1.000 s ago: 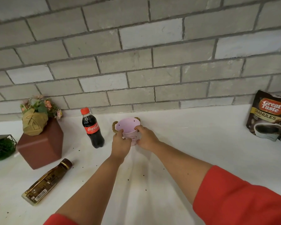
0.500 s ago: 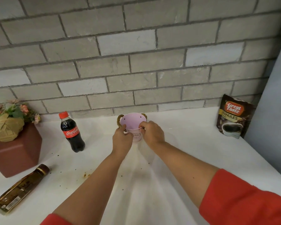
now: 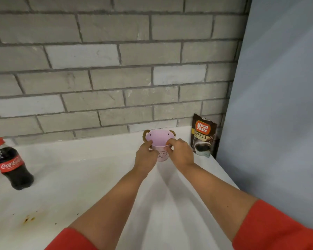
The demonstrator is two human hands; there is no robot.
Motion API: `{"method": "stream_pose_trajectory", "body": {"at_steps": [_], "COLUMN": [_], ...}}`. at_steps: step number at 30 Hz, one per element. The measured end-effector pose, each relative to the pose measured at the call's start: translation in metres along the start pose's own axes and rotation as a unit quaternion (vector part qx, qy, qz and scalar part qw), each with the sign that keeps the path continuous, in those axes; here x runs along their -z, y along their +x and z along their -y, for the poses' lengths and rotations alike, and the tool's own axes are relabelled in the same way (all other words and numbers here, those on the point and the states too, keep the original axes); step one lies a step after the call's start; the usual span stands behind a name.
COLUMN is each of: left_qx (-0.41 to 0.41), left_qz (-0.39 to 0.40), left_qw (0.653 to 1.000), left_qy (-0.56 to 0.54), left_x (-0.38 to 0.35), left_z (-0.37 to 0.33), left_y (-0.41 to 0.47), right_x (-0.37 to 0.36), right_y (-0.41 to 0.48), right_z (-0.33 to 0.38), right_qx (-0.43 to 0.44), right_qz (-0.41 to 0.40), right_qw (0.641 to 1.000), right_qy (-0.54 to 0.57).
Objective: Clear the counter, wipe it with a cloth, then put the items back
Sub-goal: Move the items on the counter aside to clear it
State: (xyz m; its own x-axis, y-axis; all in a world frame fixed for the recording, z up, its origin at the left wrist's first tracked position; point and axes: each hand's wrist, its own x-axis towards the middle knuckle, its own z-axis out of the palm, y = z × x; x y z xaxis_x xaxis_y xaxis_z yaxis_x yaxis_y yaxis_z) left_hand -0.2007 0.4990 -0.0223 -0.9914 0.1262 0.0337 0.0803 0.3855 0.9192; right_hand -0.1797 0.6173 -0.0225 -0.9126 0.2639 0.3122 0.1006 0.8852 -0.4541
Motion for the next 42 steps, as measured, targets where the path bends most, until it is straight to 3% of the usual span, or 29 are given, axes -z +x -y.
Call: {"method": "stream_pose_trajectory", "body": {"at_steps": [13, 26, 32, 36, 42], "left_qx": [0.029, 0.030, -0.007, -0.055, 0.005], "left_qz": [0.065, 0.069, 0.086, 0.053, 0.026], "left_qw": [0.997, 0.997, 0.996, 0.997, 0.999], "left_qy": [-0.011, -0.017, -0.002, 0.010, 0.030], "left_x": [-0.065, -0.072, -0.073, -0.066, -0.046], "left_z": [-0.007, -0.001, 0.000, 0.000, 0.003], "left_y": [0.024, 0.035, 0.033, 0.029, 0.026], "right_x": [0.007, -0.001, 0.001, 0.009, 0.018], "right_y": [0.019, 0.027, 0.027, 0.025, 0.021], "right_z": [-0.065, -0.070, -0.067, -0.064, -0.041], "right_qx": [-0.032, -0.036, -0.031, -0.052, -0.056], "right_qz": [0.001, 0.006, 0.017, 0.021, 0.028], "right_qw": [0.999, 0.999, 0.998, 0.995, 0.995], "right_qy": [-0.010, -0.038, -0.061, -0.077, -0.072]}}
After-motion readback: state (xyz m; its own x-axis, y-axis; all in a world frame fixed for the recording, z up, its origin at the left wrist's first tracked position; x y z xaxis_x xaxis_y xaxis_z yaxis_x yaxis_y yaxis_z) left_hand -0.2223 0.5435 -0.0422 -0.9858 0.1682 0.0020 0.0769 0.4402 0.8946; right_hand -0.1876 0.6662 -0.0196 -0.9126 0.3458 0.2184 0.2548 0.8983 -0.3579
